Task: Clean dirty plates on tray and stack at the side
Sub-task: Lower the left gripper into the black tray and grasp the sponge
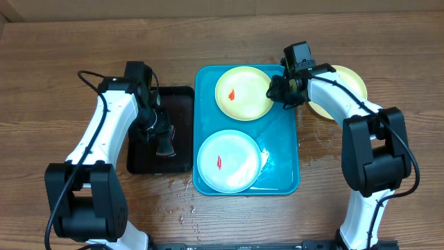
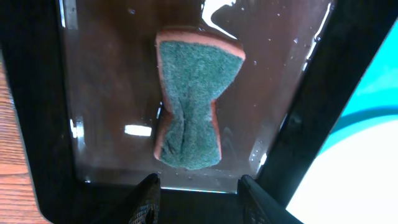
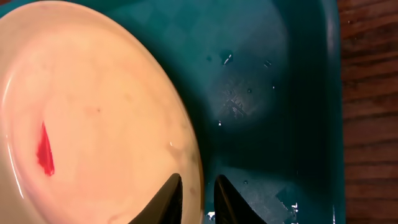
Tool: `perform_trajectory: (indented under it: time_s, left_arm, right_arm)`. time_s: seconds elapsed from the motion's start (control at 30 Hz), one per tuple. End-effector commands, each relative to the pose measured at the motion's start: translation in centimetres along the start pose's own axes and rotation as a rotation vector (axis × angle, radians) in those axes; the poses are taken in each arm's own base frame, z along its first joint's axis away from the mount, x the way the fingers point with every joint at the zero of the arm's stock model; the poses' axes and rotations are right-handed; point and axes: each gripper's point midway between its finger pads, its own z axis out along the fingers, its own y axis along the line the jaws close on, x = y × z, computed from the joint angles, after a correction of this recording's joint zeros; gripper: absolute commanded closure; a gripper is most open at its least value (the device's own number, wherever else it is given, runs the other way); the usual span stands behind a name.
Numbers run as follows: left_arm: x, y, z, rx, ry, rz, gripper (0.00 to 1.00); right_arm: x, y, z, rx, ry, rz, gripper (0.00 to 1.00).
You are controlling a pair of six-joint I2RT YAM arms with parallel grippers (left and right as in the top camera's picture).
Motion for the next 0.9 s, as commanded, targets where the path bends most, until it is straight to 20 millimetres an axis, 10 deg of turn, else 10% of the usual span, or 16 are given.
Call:
perform_trajectory:
  time_s: [0.0, 0.87]
  left_arm:
    - [-0.1, 0.2, 0.5, -0.021, -0.015, 0.013, 0.59]
    - [0.0, 0.2, 4.3, -0.112, -0.086, 0.018, 0.66]
  right_arm:
    - [0.2, -0.2, 0.3, 0.016, -0.001, 0.018, 0.80]
    - [0.2, -0.2, 0.3, 0.015, -0.002, 0.019, 0.86]
